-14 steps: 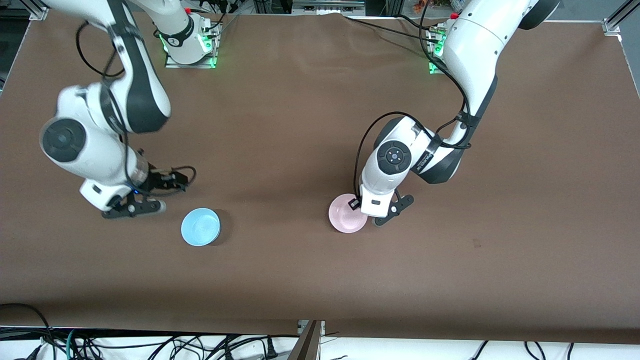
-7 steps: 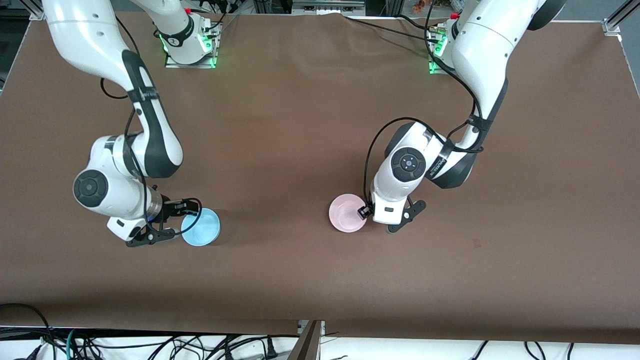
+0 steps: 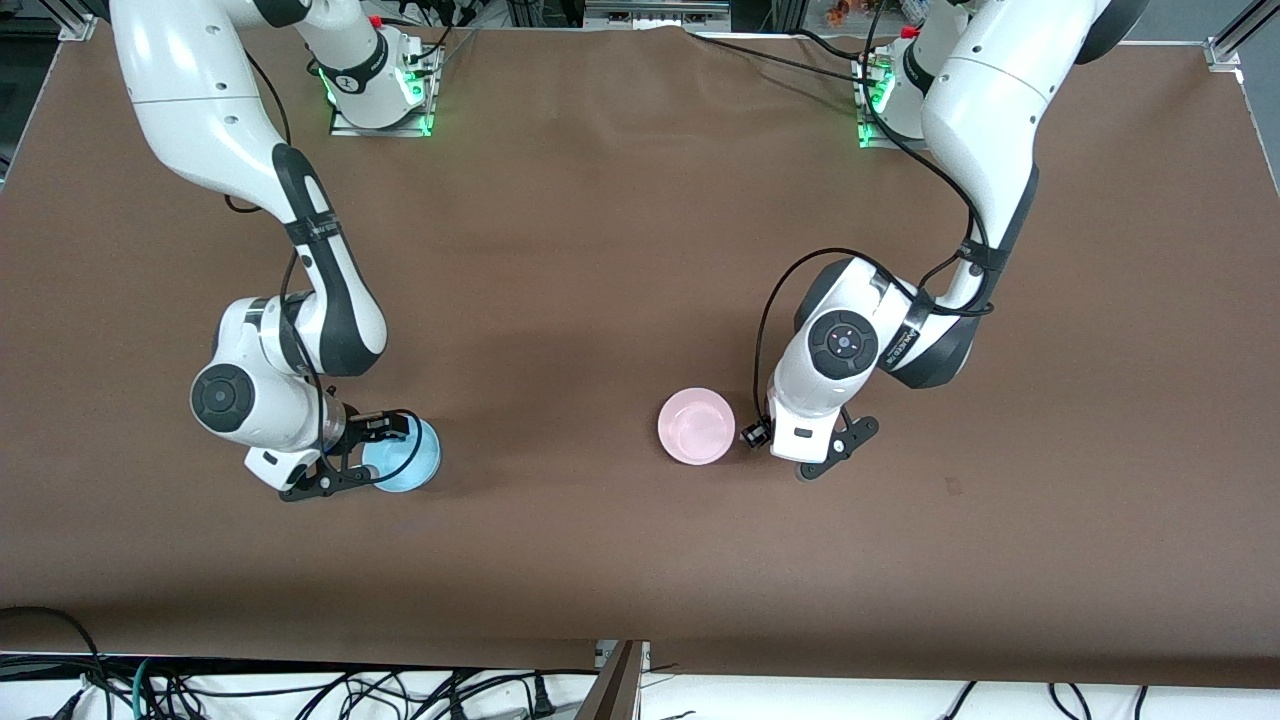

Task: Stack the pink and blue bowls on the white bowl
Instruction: 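Grasp the blue bowl rim while the left gripper withdraws, then carry the blue bowl with the right gripper onto the pink bowl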

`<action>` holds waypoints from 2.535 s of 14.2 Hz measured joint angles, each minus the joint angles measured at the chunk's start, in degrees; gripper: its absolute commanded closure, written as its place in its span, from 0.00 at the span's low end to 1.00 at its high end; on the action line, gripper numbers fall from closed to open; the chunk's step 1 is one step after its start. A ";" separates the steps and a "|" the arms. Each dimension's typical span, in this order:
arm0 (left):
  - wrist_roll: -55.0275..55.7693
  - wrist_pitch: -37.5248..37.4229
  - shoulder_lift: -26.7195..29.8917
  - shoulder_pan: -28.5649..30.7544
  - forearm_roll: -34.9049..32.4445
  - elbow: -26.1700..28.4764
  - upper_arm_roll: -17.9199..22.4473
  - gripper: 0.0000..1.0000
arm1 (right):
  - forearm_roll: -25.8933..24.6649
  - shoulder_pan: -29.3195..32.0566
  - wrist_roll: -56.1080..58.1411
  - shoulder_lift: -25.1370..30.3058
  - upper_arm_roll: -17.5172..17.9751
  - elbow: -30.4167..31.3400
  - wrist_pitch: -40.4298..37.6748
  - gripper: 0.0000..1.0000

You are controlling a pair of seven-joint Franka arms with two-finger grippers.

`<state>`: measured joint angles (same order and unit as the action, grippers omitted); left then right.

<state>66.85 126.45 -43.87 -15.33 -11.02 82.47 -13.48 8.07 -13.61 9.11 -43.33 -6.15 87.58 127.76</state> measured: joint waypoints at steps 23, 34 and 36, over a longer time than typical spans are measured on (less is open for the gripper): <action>-72.43 -33.52 26.42 31.67 5.67 0.87 -1.05 0.00 | 9.35 -5.07 -38.98 -0.71 11.99 -14.26 -9.23 1.00; -72.33 -33.52 27.55 31.78 5.68 1.01 -3.91 0.00 | 9.42 -19.56 -66.82 -10.55 13.46 -22.65 10.74 1.00; -72.33 -33.52 27.55 31.80 5.68 1.06 -3.91 0.00 | 9.33 -19.79 -66.82 -10.79 13.46 -22.66 10.70 1.00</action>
<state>-5.48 92.93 -16.32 16.47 -5.35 83.53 -17.39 17.40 -33.40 -57.71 -54.12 7.31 64.91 138.47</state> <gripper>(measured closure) 0.000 0.982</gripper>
